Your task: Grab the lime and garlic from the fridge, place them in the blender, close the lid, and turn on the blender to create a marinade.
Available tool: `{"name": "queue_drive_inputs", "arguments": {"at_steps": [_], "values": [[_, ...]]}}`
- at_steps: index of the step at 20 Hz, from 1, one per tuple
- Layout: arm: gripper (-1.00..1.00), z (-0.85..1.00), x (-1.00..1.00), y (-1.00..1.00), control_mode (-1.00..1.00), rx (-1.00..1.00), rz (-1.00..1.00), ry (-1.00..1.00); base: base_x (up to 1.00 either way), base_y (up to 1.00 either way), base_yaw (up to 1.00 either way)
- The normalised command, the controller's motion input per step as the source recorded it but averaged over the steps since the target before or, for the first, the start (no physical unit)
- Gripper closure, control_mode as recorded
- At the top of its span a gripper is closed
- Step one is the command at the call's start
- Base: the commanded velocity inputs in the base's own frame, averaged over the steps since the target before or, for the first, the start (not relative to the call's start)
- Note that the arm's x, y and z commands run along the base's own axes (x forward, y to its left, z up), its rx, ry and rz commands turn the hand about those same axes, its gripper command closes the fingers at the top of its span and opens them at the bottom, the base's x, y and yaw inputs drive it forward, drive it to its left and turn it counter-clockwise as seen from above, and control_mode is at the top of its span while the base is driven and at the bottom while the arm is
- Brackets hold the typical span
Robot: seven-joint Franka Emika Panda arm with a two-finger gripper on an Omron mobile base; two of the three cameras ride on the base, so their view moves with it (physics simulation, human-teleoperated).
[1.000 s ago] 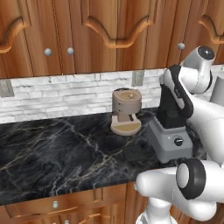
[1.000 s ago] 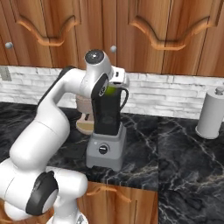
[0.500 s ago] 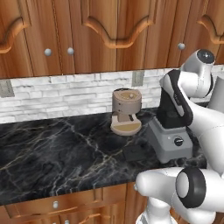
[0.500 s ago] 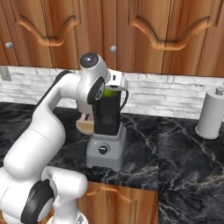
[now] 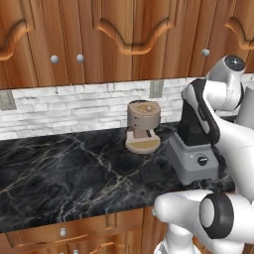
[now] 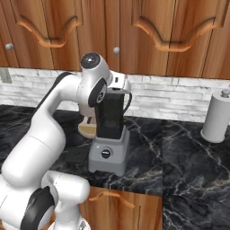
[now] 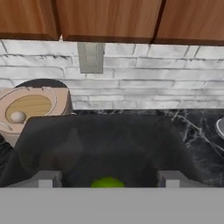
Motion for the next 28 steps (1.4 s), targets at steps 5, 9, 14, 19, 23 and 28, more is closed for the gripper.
{"name": "queue_drive_inputs", "arguments": {"at_steps": [5, 9, 14, 19, 23, 28], "values": [[-1.0, 0.07, -0.33, 0.0, -1.0, -0.04, 0.0, -0.13, 0.0, 0.0, 0.0], [-1.0, 0.36, -0.83, 0.07, -1.0, -0.04, 0.0, -0.21, 0.0, 0.0, 0.0], [-1.0, 0.19, -1.0, 0.25, -1.0, 0.0, 0.0, -0.08, 0.0, 0.0, 0.0], [-1.0, 0.0, -1.0, 0.46, -1.0, 0.0, 0.0, 0.12, 0.0, 0.0, 0.0], [-1.0, -0.14, -1.0, 0.44, -1.0, 0.0, 0.0, 0.2, 0.0, 0.0, 0.0], [-1.0, -0.31, -0.82, 0.4, -1.0, 0.0, 0.0, 0.27, 0.0, 0.0, 0.0]]}}
